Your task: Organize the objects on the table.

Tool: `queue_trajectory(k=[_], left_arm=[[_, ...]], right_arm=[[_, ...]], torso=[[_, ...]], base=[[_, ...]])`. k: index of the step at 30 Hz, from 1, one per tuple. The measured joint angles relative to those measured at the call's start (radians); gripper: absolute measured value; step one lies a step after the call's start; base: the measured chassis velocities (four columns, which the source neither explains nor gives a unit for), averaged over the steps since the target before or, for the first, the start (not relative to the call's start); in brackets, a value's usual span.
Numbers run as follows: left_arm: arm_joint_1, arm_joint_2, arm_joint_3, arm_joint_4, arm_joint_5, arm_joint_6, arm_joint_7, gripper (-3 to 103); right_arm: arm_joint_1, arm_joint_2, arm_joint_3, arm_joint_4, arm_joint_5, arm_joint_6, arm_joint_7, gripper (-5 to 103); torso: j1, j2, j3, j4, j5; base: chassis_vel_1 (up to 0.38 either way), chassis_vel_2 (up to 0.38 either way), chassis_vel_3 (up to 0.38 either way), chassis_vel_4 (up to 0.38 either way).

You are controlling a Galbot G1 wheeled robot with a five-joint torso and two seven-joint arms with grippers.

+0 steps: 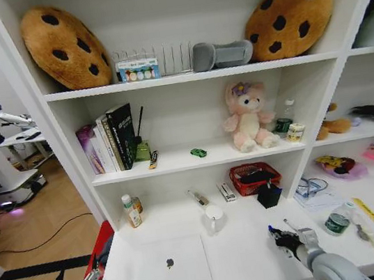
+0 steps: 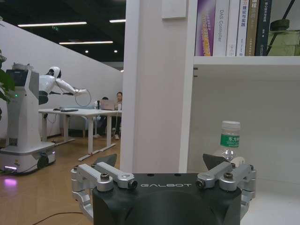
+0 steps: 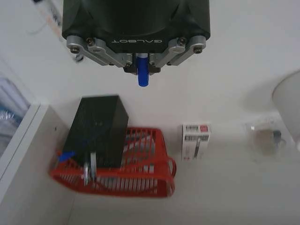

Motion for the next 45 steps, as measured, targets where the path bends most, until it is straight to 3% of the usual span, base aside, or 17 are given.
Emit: queue_trajectory(k=[10,18,23,37,45], left_arm=[[0.003,-0.009,0.001,-0.015,0.005,0.001,-0.005,100],[0.008,-0.022,0.003,-0.028,0.018,0.004,-0.009,100],[-0.003,-0.009,0.012,-0.032,0.024,0.016,-0.017,100],[-0.015,-0.001,0.019,-0.047,0.029,0.020,-0.020,100],[-0.016,-0.002,0.019,-0.047,0.030,0.021,-0.020,100]], right_arm=[[0.183,-0.045,-0.008,-0.036,-0.235,0.219,0.017,11],[0.327,-0.066,-0.077,-0.151,-0.283,0.295,0.036,11],[0.372,-0.065,-0.093,-0.224,-0.298,0.325,0.036,11],[0.559,-0.053,-0.204,-0.432,-0.295,0.368,0.010,11],[0.598,-0.051,-0.241,-0.459,-0.291,0.374,0.007,11]], torso=[[0.000,0.000,0.000,0.0000,0.0001],[0.000,0.000,0.000,0.0002,0.0000],[0.000,0.000,0.000,-0.0006,-0.0002],[0.000,0.000,0.000,0.0000,-0.0001],[0.000,0.000,0.000,0.0003,0.0000]], base=[[0.000,0.000,0.000,0.000],[0.000,0.000,0.000,0.000],[0.000,0.000,0.000,0.000],[0.000,0.000,0.000,0.000],[0.000,0.000,0.000,0.000]])
